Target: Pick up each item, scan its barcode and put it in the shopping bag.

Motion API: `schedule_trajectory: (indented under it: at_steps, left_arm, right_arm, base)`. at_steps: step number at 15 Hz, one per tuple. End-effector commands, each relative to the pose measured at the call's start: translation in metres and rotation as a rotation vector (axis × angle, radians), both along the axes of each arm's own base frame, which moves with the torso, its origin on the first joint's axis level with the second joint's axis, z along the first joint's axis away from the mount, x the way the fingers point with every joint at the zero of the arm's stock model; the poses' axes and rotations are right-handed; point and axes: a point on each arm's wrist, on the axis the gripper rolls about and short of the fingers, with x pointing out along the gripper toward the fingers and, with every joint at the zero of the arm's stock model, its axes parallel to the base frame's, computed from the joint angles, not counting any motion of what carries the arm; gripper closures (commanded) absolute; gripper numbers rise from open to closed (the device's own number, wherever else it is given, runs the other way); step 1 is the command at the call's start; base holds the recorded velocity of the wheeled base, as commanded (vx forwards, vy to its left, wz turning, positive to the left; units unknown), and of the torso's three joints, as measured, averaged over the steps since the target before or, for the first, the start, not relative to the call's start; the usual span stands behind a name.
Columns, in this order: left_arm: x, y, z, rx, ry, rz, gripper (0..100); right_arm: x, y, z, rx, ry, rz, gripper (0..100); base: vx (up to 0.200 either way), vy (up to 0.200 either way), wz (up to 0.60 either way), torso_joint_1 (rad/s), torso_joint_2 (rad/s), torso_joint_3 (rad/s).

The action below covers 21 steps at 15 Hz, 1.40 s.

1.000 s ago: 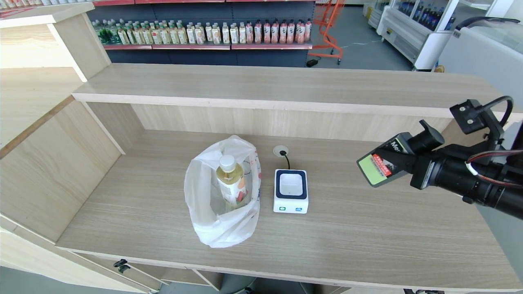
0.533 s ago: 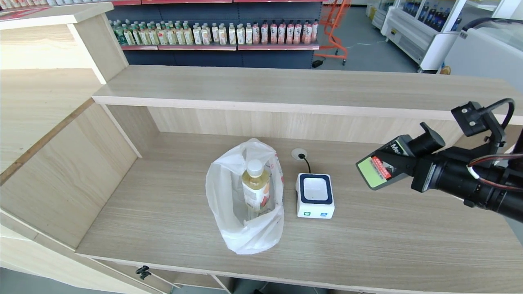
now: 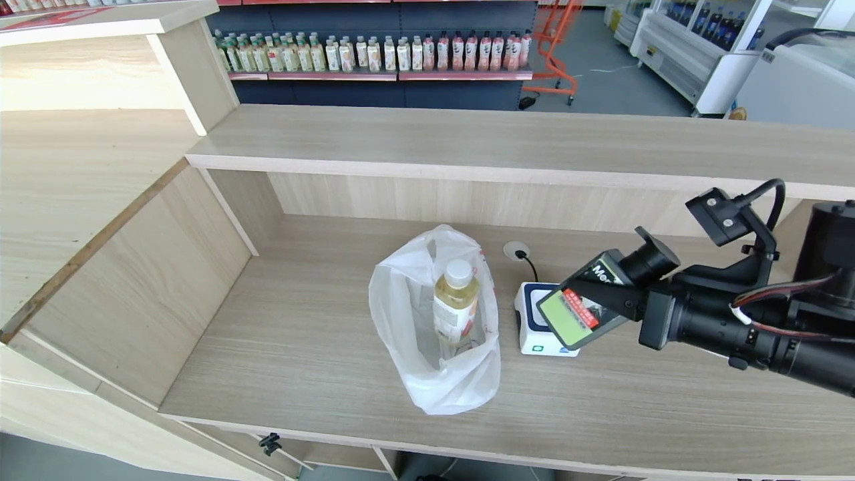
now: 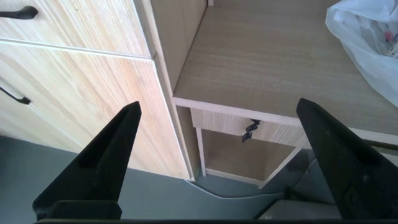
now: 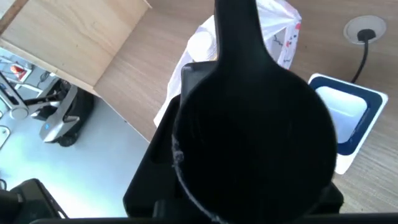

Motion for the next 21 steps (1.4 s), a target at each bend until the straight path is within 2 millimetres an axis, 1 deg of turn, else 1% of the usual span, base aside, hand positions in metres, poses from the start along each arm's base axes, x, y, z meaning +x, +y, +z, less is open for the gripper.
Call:
schedule_trajectory:
  at_steps: [1,3,5,7,8,9,11,13,14,16,18,21]
  left_arm:
    - [0.0,0.0,0.0,0.0,0.0,0.0,0]
    - [0.0,0.0,0.0,0.0,0.0,0.002,0]
    - [0.0,0.0,0.0,0.0,0.0,0.002,0]
    - [0.0,0.0,0.0,0.0,0.0,0.002,0]
    - [0.0,0.0,0.0,0.0,0.0,0.0,0]
    - [0.0,0.0,0.0,0.0,0.002,0.0,0]
    - [0.0,0.0,0.0,0.0,0.0,0.002,0]
    - [0.0,0.0,0.0,0.0,0.0,0.0,0]
    - [0.0,0.0,0.0,0.0,0.0,0.0,0]
    - [0.0,0.0,0.0,0.0,0.0,0.0,0]
    - [0.0,0.0,0.0,0.0,0.0,0.0,0]
    - [0.0,0.0,0.0,0.0,0.0,0.0,0]
  right_arm:
    - [0.011,0.014,-0.02,-0.036,0.07,0.033,100]
    - [0.022,0.025,-0.035,-0.063,0.11,0.051,100]
    - [0.035,0.039,-0.048,-0.066,0.102,0.073,100]
    - [0.042,0.054,-0.064,-0.12,0.029,0.124,100]
    - [0.049,0.058,-0.075,-0.18,-0.015,0.145,100]
    - [0.053,0.061,-0.083,-0.2,-0.03,0.154,100]
    - [0.056,0.074,-0.093,-0.18,-0.048,0.212,100]
    - [0.06,0.079,-0.099,-0.133,-0.09,0.32,100]
    - [0.062,0.08,-0.101,-0.125,-0.104,0.333,100]
    - [0.07,0.083,-0.108,-0.104,-0.146,0.329,100]
    - [0.079,0.077,-0.117,-0.109,-0.14,0.297,100]
    - [0.088,0.08,-0.12,-0.104,-0.146,0.29,100]
  base:
    - [0.0,0.0,0.0,0.0,0.0,0.0]
    - [0.0,0.0,0.0,0.0,0.0,0.0]
    - [0.0,0.0,0.0,0.0,0.0,0.0]
    - [0.0,0.0,0.0,0.0,0.0,0.0]
    - [0.0,0.0,0.0,0.0,0.0,0.0]
    - [0.0,0.0,0.0,0.0,0.0,0.0]
    - [0.0,0.0,0.0,0.0,0.0,0.0]
    - [0.0,0.0,0.0,0.0,0.0,0.0]
    - [0.0,0.0,0.0,0.0,0.0,0.0]
    - [0.0,0.0,0.0,0.0,0.0,0.0]
    - [0.0,0.0,0.0,0.0,0.0,0.0]
    - [0.0,0.0,0.0,0.0,0.0,0.0]
